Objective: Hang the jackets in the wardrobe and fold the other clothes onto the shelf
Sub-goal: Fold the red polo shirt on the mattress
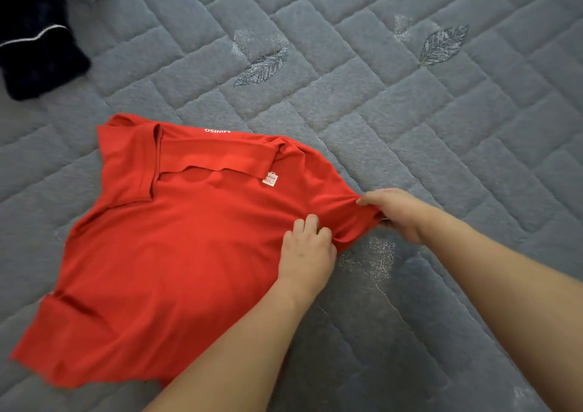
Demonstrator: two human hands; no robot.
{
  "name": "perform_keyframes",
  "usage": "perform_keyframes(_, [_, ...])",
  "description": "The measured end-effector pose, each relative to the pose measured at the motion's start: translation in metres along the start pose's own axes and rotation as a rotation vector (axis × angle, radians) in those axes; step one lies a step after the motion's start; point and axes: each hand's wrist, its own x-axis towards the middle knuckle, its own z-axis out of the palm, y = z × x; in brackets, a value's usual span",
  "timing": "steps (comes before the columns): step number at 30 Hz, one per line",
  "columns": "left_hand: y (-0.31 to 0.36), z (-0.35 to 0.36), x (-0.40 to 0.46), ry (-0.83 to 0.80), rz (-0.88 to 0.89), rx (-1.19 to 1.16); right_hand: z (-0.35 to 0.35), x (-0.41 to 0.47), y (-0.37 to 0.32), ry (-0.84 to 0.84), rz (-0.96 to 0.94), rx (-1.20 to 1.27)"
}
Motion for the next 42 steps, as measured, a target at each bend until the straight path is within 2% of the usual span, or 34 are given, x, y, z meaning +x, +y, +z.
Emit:
perform_keyframes(2, [-0.012,-0.015,0.008,-0.117,-0.158,-0.413,0.010,-0.002,-0.020,0.002,-0.017,0.124])
perform_keyframes(3, [-0.021,-0.028,0.012,-0.175,-0.310,-0.764,0.018,-0.003,-0.034,-0.017,-0.034,0.195])
perform_keyframes(5, [-0.044,-0.052,0.015,-0.164,-0.619,-1.346,0.038,-0.002,-0.064,-0.093,-0.083,0.321])
perform_keyframes(6, [-0.060,-0.061,0.016,-0.133,-0.731,-1.505,0.051,0.000,-0.079,-0.135,-0.109,0.350])
perform_keyframes(7, [-0.079,-0.067,0.015,-0.095,-0.818,-1.567,0.066,0.002,-0.091,-0.156,-0.130,0.347])
perform_keyframes(8, [-0.098,-0.071,0.012,-0.067,-0.892,-1.572,0.083,0.004,-0.099,-0.149,-0.142,0.329])
perform_keyframes(10, [-0.137,-0.073,0.001,-0.034,-0.989,-1.445,0.119,0.012,-0.097,-0.023,-0.159,0.250])
perform_keyframes(12, [-0.176,-0.070,-0.019,0.030,-0.998,-1.101,0.155,0.017,-0.070,0.192,-0.093,0.054])
perform_keyframes(14, [-0.209,-0.068,-0.049,0.062,-0.947,-0.628,0.188,0.004,-0.037,0.393,0.087,-0.130])
perform_keyframes(16, [-0.232,-0.067,-0.080,0.046,-0.957,-0.294,0.220,-0.017,-0.003,0.466,0.202,-0.222])
perform_keyframes(19, [-0.252,-0.064,-0.120,0.028,-1.063,-0.097,0.258,-0.045,0.037,0.469,0.277,-0.267])
perform_keyframes(23, [-0.276,-0.063,-0.162,0.041,-1.179,-0.048,0.293,-0.070,0.064,0.340,0.360,-0.189])
perform_keyframes(28, [-0.307,-0.067,-0.201,-0.080,-1.273,-0.152,0.326,-0.098,0.076,-0.003,0.439,-0.276])
perform_keyframes(30, [-0.316,-0.074,-0.213,-0.065,-1.128,-0.162,0.335,-0.105,0.078,-0.123,0.461,-0.285])
perform_keyframes(32, [-0.321,-0.085,-0.220,-0.047,-0.857,-0.147,0.336,-0.108,0.075,-0.193,0.460,-0.207])
perform_keyframes(34, [-0.320,-0.096,-0.221,-0.054,-0.691,-0.284,0.331,-0.110,0.069,-0.260,0.460,-0.139])
perform_keyframes(37, [-0.313,-0.103,-0.221,-0.274,-0.795,-0.855,0.317,-0.112,0.063,-0.380,0.520,-0.100])
perform_keyframes(38, [-0.313,-0.102,-0.224,-0.385,-0.825,-0.979,0.310,-0.113,0.064,-0.419,0.551,-0.124])
perform_keyframes(40, [-0.315,-0.103,-0.232,-0.686,-0.820,-0.901,0.296,-0.116,0.067,-0.515,0.634,-0.175])
perform_keyframes(42, [-0.316,-0.107,-0.243,-0.896,-0.864,-0.650,0.283,-0.117,0.073,-0.559,0.715,-0.214])
